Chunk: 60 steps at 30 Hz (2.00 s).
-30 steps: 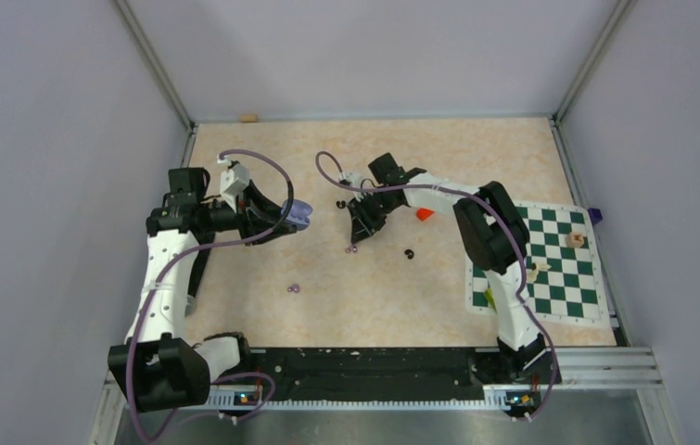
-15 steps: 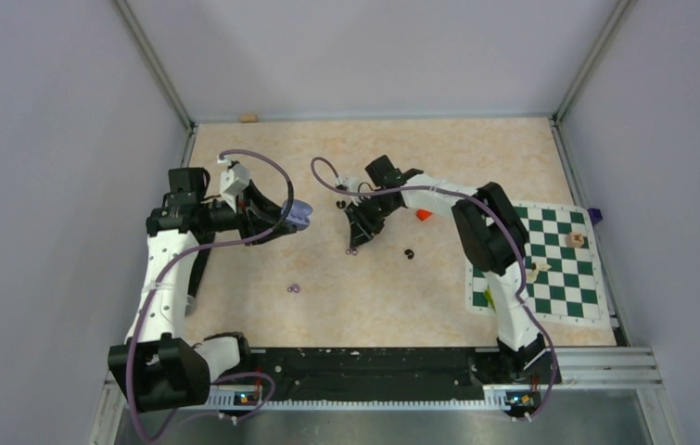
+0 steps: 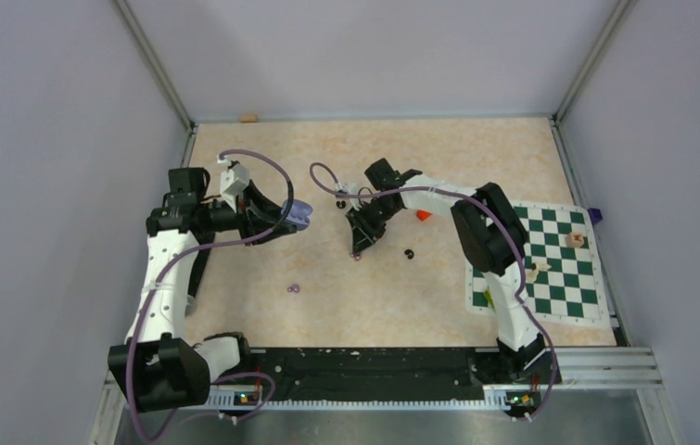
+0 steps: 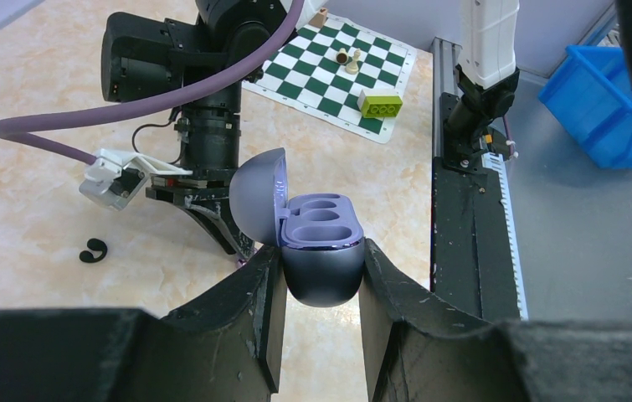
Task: Insert the wireless bluetooth earbuds into the charging case
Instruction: Pick up the right earbud from the center of the board.
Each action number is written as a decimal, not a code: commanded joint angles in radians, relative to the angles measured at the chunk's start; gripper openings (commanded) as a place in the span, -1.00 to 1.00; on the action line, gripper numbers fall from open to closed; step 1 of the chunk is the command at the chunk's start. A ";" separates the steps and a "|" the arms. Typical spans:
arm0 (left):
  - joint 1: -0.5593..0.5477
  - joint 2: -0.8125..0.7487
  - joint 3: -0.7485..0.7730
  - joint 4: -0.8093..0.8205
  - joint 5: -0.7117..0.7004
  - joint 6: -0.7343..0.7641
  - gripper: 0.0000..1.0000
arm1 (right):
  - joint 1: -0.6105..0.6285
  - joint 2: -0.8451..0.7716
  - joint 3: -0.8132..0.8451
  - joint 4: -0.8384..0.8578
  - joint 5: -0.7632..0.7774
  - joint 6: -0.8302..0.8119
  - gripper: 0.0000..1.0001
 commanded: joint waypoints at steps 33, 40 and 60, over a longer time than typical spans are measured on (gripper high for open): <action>0.004 -0.015 -0.001 0.001 0.038 0.023 -1.00 | -0.061 0.037 -0.001 -0.040 0.035 0.075 -0.39; 0.004 -0.019 -0.001 0.001 0.038 0.022 -1.00 | -0.034 0.051 -0.005 -0.050 0.047 0.061 -0.40; 0.004 -0.018 -0.003 0.001 0.039 0.023 -1.00 | -0.022 0.050 -0.011 -0.104 0.077 0.013 -0.43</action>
